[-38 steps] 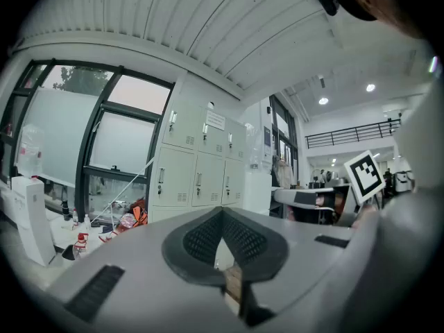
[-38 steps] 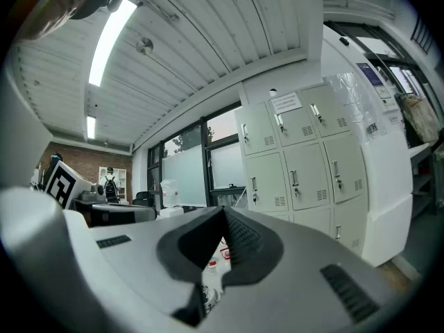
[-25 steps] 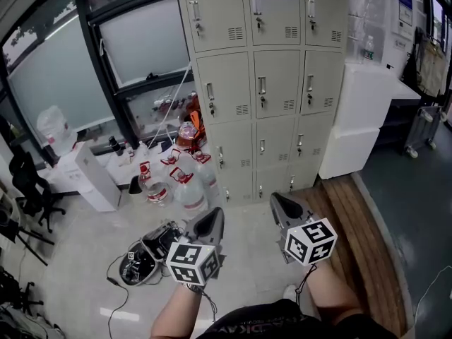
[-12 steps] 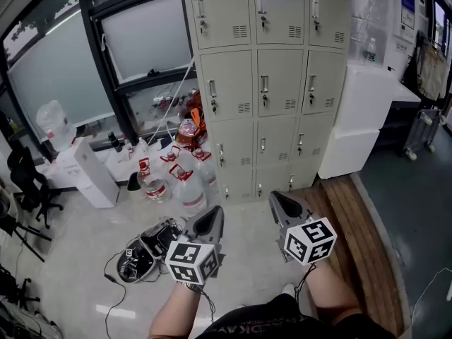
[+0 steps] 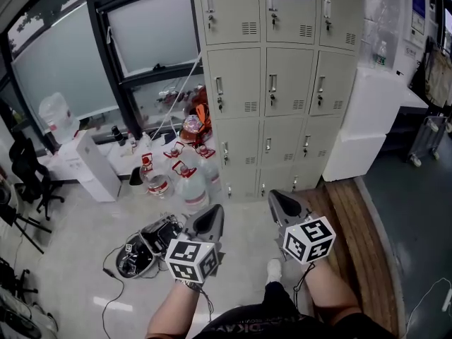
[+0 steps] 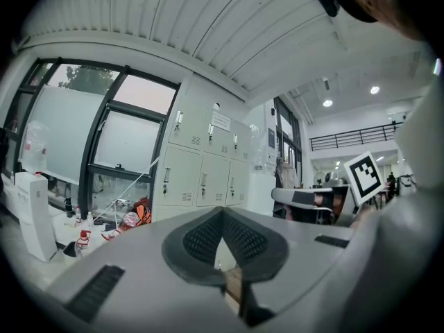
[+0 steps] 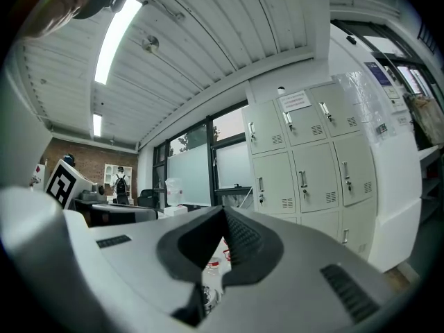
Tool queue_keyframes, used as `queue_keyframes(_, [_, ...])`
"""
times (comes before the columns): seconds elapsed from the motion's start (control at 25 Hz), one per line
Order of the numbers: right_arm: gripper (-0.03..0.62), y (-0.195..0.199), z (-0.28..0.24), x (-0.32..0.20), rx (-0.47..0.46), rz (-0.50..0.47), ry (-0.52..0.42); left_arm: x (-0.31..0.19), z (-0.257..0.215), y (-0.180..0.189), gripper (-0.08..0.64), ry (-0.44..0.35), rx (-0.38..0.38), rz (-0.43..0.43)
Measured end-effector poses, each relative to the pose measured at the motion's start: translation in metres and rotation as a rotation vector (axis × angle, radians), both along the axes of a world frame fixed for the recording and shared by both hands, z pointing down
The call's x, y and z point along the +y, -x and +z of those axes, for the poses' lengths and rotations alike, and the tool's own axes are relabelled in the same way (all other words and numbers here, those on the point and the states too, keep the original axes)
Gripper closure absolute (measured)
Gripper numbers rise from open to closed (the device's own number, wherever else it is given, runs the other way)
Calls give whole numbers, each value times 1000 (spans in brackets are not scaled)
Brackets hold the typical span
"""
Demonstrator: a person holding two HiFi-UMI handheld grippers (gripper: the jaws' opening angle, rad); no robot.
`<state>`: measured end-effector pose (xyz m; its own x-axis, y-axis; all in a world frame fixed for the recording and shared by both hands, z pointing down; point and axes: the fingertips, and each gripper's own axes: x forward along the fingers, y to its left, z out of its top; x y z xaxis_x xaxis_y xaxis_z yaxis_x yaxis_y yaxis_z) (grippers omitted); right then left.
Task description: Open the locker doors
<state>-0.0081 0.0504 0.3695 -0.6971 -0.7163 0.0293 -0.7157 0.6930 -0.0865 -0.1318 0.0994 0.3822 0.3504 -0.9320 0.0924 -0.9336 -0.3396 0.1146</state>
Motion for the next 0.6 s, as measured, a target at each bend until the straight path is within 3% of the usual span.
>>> queue_keyframes(0.6, [592, 23, 16, -131, 7, -87, 21, -114, 12, 5, 561, 17, -21, -39])
